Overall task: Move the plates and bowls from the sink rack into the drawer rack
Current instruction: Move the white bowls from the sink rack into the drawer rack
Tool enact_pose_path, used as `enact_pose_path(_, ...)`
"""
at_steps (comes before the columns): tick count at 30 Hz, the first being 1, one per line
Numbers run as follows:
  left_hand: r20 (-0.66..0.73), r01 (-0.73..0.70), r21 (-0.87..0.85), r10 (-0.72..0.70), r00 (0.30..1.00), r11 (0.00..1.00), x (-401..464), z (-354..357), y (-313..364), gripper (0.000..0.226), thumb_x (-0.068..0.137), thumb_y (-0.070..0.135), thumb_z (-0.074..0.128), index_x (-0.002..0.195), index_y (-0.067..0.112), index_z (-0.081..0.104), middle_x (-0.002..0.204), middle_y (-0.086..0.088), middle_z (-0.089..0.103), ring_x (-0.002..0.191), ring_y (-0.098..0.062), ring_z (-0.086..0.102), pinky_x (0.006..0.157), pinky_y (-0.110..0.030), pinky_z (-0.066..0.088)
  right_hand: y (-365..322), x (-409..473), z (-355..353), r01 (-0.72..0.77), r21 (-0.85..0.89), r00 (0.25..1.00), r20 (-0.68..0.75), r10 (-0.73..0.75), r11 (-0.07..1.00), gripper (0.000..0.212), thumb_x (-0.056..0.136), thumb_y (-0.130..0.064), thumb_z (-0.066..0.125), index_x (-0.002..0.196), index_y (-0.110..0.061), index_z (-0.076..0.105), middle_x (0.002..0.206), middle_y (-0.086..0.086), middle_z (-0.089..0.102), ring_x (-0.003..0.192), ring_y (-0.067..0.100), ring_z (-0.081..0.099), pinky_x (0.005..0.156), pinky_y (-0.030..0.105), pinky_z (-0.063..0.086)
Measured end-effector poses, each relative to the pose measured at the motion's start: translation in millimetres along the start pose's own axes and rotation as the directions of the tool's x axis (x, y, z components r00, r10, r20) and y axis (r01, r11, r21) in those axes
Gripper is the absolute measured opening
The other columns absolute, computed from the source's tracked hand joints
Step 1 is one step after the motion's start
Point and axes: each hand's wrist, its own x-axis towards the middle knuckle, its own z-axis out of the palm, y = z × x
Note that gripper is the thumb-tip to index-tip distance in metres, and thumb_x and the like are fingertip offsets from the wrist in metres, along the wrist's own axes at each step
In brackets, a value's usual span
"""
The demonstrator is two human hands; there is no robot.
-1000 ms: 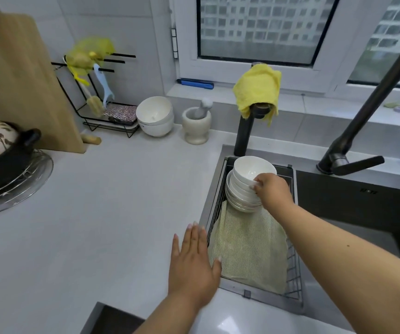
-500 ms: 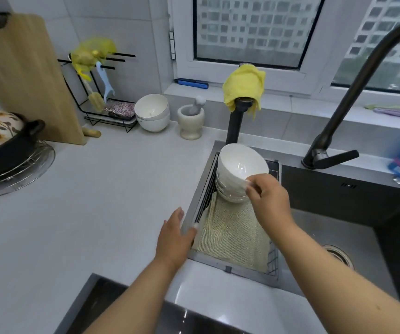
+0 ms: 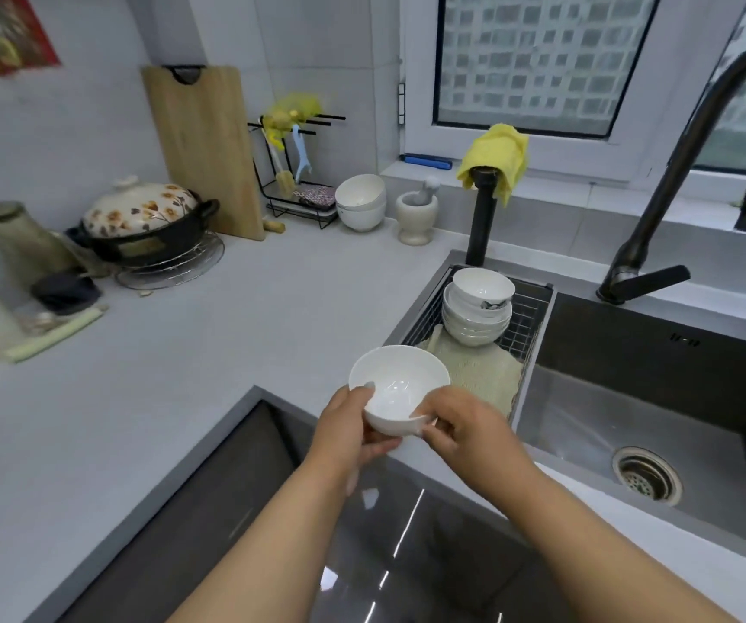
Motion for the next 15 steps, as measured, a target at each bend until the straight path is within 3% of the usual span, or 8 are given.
enact_pose_path(4, -0.076, -0.022, -0.126, 0.013, 0.997, 0.992, -49, -20, -20, 0.031, 0.097, 0.025, 0.047, 0.124, 0.009, 0.051, 0.114, -0.019, 0.064, 0.098, -0.033, 0.066, 0.065, -0.037, 0.059, -26, -27, 3, -0.016, 0.262, 0.994, -0.1, 0.044, 0.965, 0.018, 0.082, -0.018, 0.071, 0.098, -0.022, 0.065, 0.103, -0.012, 0.054, 0.068, -0.001, 0.053, 0.069, 0.007, 0.039)
enact_pose_path(7, -0.163, -0.049, -0.156, 0.024, 0.986, 0.986, -83, -40, -29, 0.032, 0.098, 0.027, 0.046, 0.125, 0.01, 0.05, 0.115, -0.018, 0.062, 0.098, -0.033, 0.066, 0.064, -0.036, 0.059, -44, -37, 10, -0.119, 0.337, 0.987, -0.058, 0.147, 0.934, 0.025, 0.084, -0.024, 0.069, 0.106, -0.029, 0.058, 0.106, -0.01, 0.048, 0.063, 0.002, 0.056, 0.07, 0.012, 0.042)
enact_pose_path(9, -0.226, -0.06, -0.169, 0.02, 0.974, 0.984, -106, -55, -34, 0.033, 0.098, 0.029, 0.046, 0.125, 0.011, 0.05, 0.116, -0.018, 0.061, 0.099, -0.034, 0.065, 0.069, -0.04, 0.059, -59, -42, 19, -0.208, 0.403, 0.977, 0.05, 0.205, 0.891, 0.03, 0.084, -0.029, 0.068, 0.111, -0.028, 0.055, 0.112, -0.007, 0.048, 0.071, 0.006, 0.058, 0.073, 0.023, 0.049)
enact_pose_path(11, -0.287, -0.074, -0.2, 0.014, 0.958, 0.977, -128, -72, -39, 0.034, 0.098, 0.03, 0.045, 0.125, 0.011, 0.049, 0.116, -0.019, 0.06, 0.098, -0.034, 0.065, 0.074, -0.043, 0.059, -75, -47, 31, -0.304, 0.497, 0.951, 0.204, 0.231, 0.813, 0.034, 0.085, -0.032, 0.067, 0.114, -0.024, 0.052, 0.111, 0.0, 0.053, 0.079, 0.015, 0.06, 0.066, 0.03, 0.052)
enact_pose_path(15, -0.398, -0.117, -0.245, 0.01, 0.918, 0.962, -170, -104, -49, 0.033, 0.1, 0.035, 0.041, 0.12, 0.011, 0.05, 0.105, -0.018, 0.063, 0.079, -0.031, 0.067, 0.062, -0.038, 0.059, -109, -65, 59, -0.529, 0.586, 0.822, 0.533, 0.198, 0.614, 0.049, 0.086, -0.044, 0.063, 0.122, -0.014, 0.049, 0.101, 0.007, 0.061, 0.078, 0.016, 0.061, 0.062, 0.03, 0.052)
